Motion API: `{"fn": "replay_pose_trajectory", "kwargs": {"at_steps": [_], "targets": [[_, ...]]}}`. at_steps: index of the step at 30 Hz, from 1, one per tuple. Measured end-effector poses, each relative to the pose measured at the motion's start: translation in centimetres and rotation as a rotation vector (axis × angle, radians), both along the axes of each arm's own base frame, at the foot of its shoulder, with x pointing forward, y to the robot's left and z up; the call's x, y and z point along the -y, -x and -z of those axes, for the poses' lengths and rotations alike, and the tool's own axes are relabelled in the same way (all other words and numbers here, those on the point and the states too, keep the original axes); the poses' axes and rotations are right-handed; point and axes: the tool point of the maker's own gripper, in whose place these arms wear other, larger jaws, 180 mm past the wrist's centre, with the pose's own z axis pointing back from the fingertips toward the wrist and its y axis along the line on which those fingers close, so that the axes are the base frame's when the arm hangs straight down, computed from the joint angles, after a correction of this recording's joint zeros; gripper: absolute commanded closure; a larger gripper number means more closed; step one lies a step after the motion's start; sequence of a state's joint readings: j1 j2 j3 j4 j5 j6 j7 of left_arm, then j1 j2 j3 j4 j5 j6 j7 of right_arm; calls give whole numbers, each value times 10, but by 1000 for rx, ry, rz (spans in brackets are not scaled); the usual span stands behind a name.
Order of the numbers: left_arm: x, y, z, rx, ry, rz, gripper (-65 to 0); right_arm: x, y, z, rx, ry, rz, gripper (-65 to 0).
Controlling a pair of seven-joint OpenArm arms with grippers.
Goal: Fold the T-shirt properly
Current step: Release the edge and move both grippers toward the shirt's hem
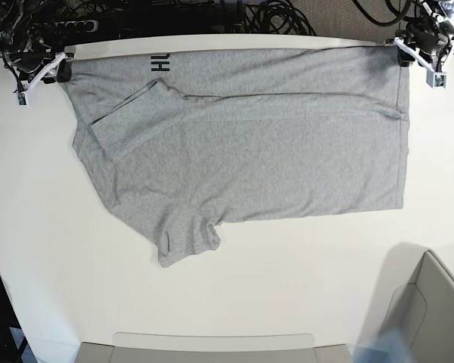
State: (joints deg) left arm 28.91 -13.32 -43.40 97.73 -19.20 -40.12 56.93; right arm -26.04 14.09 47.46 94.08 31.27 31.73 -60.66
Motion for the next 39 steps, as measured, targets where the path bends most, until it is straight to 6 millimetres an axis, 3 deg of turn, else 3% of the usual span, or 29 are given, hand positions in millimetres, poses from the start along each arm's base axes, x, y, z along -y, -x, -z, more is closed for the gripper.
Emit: {"fn": "replay_pose_trajectory", "kwargs": {"at_steps": [11, 19, 23, 26, 29, 34, 36, 39], "targets": [[-1, -20, -7, 84, -12, 7, -298, 0, -6, -8, 6, 34, -17, -222], [-2, -34, -18, 132, -34, 24, -279, -1, -30, -56, 148, 127, -59, -222], [1, -66, -47, 233, -81, 63, -246, 5, -48, -86, 237, 189, -36, -220], [6, -94, -73, 329, -109, 89, -229, -8, -73, -104, 327, 186, -77, -220], [16, -117, -91, 424, -110, 74, -177, -32, -94, -108, 361, 162, -150, -220], [30, -145, -97, 440, -76, 86, -86, -81, -132, -115, 416, 117, -293, -220], [45, -164, -100, 453, -64, 142, -62, -99, -153, -116, 429, 130, -355, -220], [89, -189, -99, 469, -3, 270, -50, -114, -189, -104, 389, 187, -413, -220]]}}
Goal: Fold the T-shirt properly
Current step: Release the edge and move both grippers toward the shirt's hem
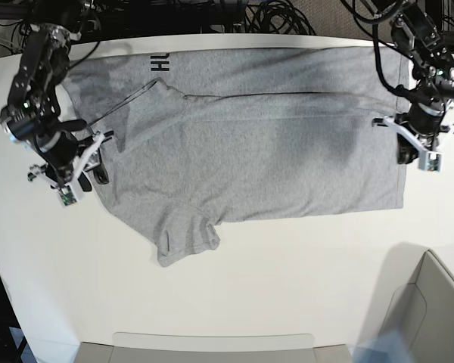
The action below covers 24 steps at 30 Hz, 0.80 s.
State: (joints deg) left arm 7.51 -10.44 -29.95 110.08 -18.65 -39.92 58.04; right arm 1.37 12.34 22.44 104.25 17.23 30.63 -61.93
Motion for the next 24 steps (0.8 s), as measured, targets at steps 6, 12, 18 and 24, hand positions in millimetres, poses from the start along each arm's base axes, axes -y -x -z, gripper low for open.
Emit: {"fn": "replay_pose_trajectory", "kwargs": {"at_steps": [6, 12, 18, 24], "targets": [[19, -22, -1, 17, 58, -5, -48, -31, -42, 42, -137, -6, -20, -220], [21, -19, 5, -2, 63, -6, -48, -55, -47, 88, -219, -121, -37, -220], [17, -19, 3, 1, 58, -12, -48, -51, -33, 116, -284, -160, -10, -220], [20, -20, 3, 6, 64, -8, -48, -43, 10, 113, -327, -107, 0, -220]]}}
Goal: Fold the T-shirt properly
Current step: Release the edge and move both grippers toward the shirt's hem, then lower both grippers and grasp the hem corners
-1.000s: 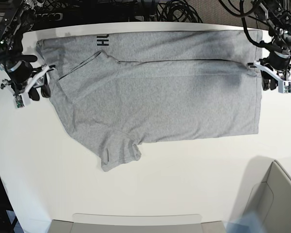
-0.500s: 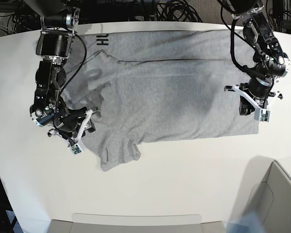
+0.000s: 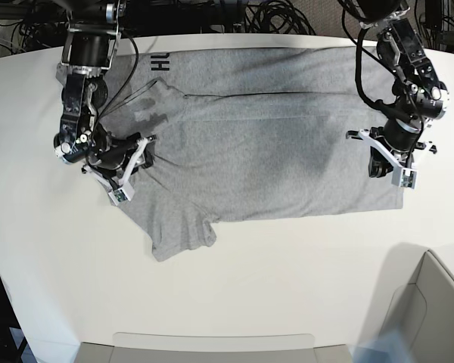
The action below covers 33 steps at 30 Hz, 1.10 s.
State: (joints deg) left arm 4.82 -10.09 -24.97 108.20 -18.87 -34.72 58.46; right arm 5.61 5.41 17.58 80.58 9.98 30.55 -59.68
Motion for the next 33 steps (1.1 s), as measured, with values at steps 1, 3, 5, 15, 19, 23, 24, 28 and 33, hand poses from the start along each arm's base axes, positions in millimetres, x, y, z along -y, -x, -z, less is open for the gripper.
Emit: {"fn": "replay_pose_trajectory", "kwargs": {"at_steps": [1, 3, 5, 15, 19, 23, 24, 28, 33], "targets": [[0, 0, 0, -1, 1, -1, -48, 8, 8, -2, -6, 25, 16, -220], [-2, 0, 0, -1, -2, -3, -48, 23, 20, -7, -15, 66, 43, -220], [-2, 0, -1, 1, -5, -3, -48, 30, 21, -10, -9, 85, 55, -220], [2, 0, 1, -2, 4, 1, -50, 24, -34, -74, 232, 67, 49, -220], [1, 2, 3, -10, 2, 1, -50, 21, -74, -93, 295, 19, 57, -224], [1, 4, 5, -18, 3, -3, -51, 41, -112, -75, 182, -2, 98, -224], [1, 3, 4, -14, 4, -2, -51, 47, -115, -66, 148, 25, 108, -224], [1, 2, 3, -9, 5, -1, -51, 51, -143, -57, 172, -17, 135, -224], [2, 3, 4, -12, 6, -2, -51, 29, -144, -19, 90, -62, 117, -225]]}}
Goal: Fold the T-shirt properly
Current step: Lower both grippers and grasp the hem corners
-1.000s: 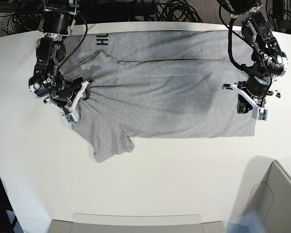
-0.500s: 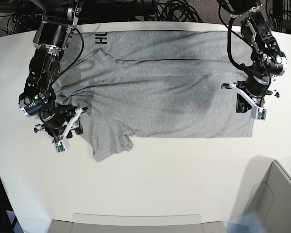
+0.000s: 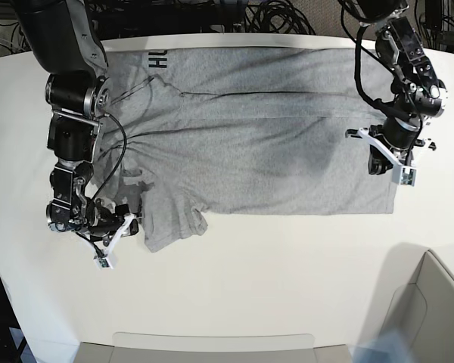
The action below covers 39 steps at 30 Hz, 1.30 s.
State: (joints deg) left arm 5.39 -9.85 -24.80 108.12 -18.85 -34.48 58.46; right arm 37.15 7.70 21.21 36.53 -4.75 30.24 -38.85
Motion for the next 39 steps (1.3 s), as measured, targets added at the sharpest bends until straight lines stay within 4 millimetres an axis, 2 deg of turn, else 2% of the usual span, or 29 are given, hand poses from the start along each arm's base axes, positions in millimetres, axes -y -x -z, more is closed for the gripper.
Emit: {"fn": "replay_pose_trajectory", "kwargs": {"at_steps": [3, 7, 13, 15, 19, 25, 31, 33, 35, 37, 39], "targets": [[0, 0, 0, -1, 0, 0, -51, -3, 3, 11, -17, -30, 5, -225], [0, 0, 0, -1, 0, 0, -51, -6, 4, 16, -21, -53, 11, -224], [0, 0, 0, 0, 0, 0, -51, -24, 5, 21, -18, -89, 0, -211], [0, -1, -1, 2, 0, 0, -51, -27, 7, 23, -14, -99, 2, -161], [0, -2, 0, 3, 4, 0, -51, -26, 10, 26, -24, -82, -12, 0], [-2, 4, 30, -82, 47, -19, -51, -22, 16, 22, -62, -32, -35, 0], [-2, -15, 21, -41, 66, -24, -59, -7, 31, 13, 9, 83, -48, 0], [-3, -23, 17, -36, 64, -24, -107, -8, 33, 10, 0, 103, -53, 0], [-6, -42, 8, 1, 77, -30, -213, -15, 30, 4, 2, 95, -62, 0], [-8, -60, 7, 13, 118, -39, -306, -17, 26, -1, 13, 90, -63, 0], [-13, -70, 11, 2, 137, -49, -341, -16, 27, 0, 11, 94, -63, 0]]}}
